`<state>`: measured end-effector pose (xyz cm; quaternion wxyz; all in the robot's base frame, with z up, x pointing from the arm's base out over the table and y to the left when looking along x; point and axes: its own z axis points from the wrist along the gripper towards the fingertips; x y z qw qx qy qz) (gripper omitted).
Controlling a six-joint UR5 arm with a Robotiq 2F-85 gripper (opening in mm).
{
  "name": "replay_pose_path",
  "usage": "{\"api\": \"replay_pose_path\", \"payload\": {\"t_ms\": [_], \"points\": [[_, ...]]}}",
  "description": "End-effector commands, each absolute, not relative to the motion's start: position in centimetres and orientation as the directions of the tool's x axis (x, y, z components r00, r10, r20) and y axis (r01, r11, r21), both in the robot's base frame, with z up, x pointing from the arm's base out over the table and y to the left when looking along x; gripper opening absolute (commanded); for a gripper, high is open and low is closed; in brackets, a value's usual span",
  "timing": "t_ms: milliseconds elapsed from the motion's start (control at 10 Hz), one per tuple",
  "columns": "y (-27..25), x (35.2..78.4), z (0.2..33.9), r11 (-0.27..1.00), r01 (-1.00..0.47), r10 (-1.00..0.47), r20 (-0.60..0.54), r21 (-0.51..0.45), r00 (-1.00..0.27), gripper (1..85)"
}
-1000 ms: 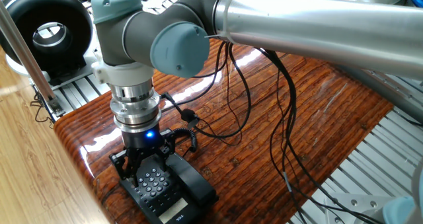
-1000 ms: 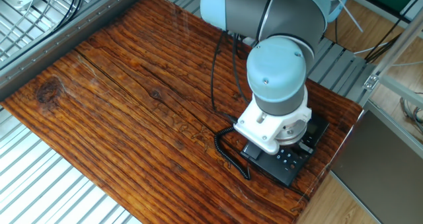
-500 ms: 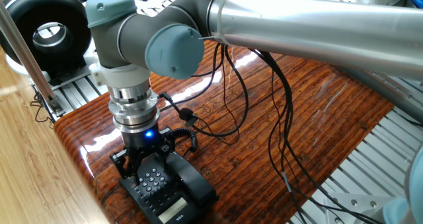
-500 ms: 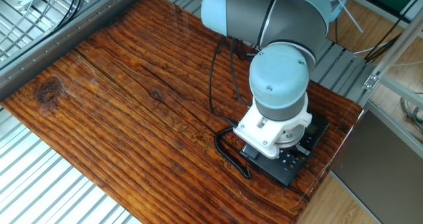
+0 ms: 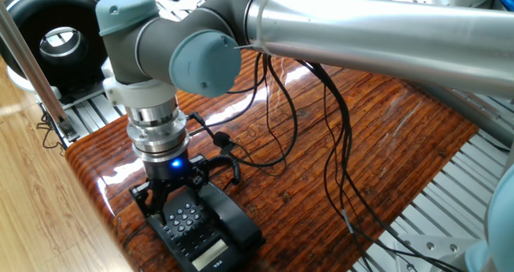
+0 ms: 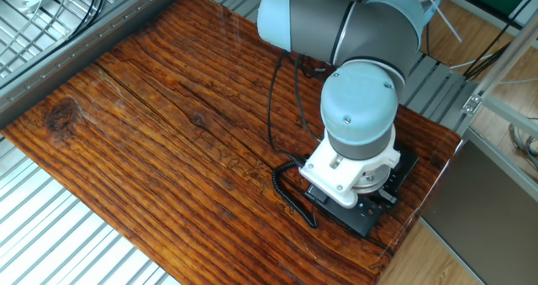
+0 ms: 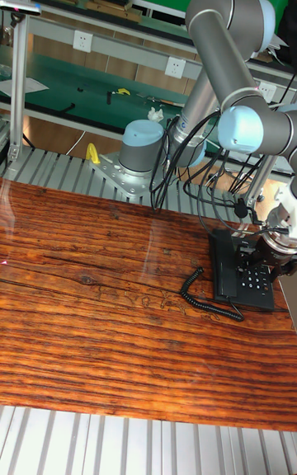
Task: Place the handset of the telephone on the corresponding phone cradle
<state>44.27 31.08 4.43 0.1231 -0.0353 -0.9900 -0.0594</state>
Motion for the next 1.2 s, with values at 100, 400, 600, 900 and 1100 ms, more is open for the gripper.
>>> {"api": "replay_pose_path", "payload": {"t_ms": [100, 400, 600, 900, 1100], "points": [[31.9, 44.3, 5.1, 0.987, 0.099, 0.063, 0.259, 0.128, -0.964, 64.0], [31.1, 43.9, 5.8, 0.992, 0.084, 0.056, 0.268, 0.095, -0.962, 64.0], [30.8, 43.7, 6.6, 0.993, 0.075, 0.047, 0.269, 0.095, -0.962, 64.0], [27.8, 43.0, 9.1, 0.999, 0.025, 0.014, 0.257, 0.041, -0.966, 18.7], [22.9, 43.9, 10.4, 0.99, -0.053, -0.028, 0.192, -0.128, -0.981, 1.0]]}}
